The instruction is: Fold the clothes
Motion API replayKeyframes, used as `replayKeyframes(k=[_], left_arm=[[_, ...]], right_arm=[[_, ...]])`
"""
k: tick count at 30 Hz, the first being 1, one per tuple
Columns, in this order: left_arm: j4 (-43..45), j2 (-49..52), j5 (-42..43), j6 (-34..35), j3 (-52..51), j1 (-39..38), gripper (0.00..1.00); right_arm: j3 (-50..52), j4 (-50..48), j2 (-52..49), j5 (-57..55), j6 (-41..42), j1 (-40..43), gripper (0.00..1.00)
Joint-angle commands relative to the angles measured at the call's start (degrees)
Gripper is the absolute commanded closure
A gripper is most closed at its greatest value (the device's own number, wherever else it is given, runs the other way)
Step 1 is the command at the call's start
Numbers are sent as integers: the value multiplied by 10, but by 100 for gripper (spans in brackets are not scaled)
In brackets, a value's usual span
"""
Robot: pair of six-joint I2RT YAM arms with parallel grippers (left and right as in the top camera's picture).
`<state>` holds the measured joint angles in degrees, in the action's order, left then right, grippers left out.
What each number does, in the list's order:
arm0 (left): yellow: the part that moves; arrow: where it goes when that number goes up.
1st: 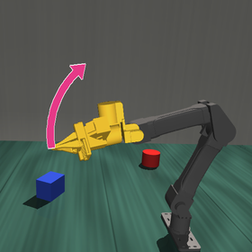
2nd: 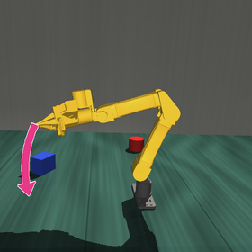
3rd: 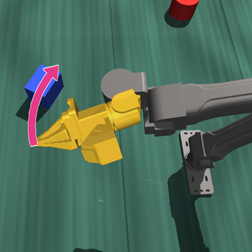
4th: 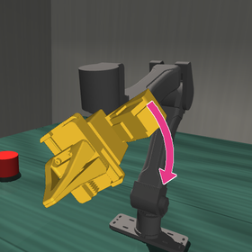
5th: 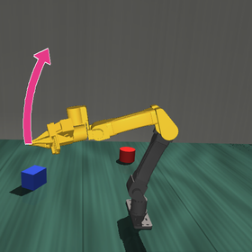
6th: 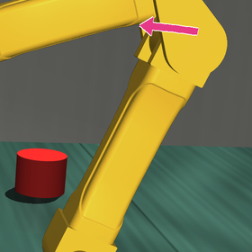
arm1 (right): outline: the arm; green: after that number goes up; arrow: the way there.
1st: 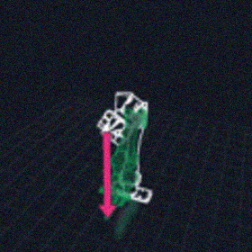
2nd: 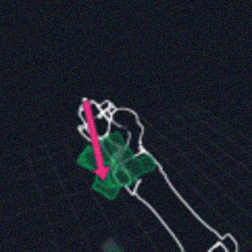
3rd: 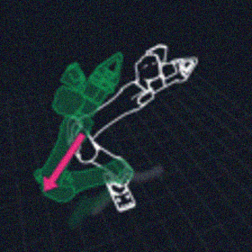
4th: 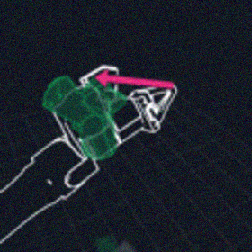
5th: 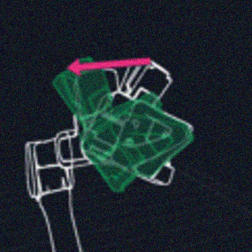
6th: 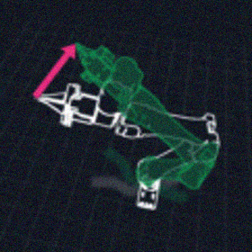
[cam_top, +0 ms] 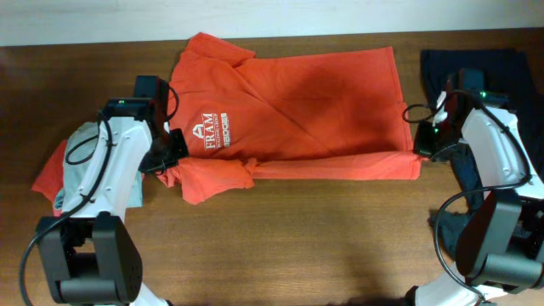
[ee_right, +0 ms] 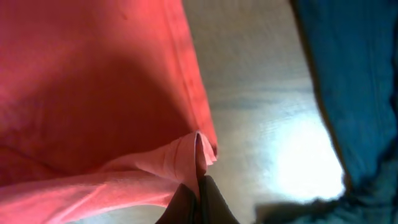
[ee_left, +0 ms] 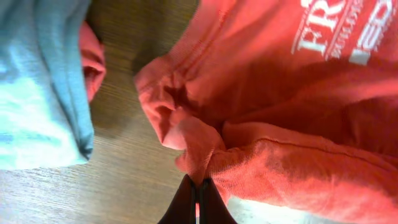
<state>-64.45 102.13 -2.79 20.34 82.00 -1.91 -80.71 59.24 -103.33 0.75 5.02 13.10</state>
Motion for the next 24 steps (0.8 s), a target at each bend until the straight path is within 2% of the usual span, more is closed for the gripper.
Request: replayKeyframes(k=[1, 24], left_arm=[[24, -9, 1, 24, 2, 20, 100], [199, -8, 0, 24, 2, 21, 100]], right_arm=[[-9, -25, 9, 27, -18, 5, 96], [-9, -155, -29, 53, -18, 4, 94]])
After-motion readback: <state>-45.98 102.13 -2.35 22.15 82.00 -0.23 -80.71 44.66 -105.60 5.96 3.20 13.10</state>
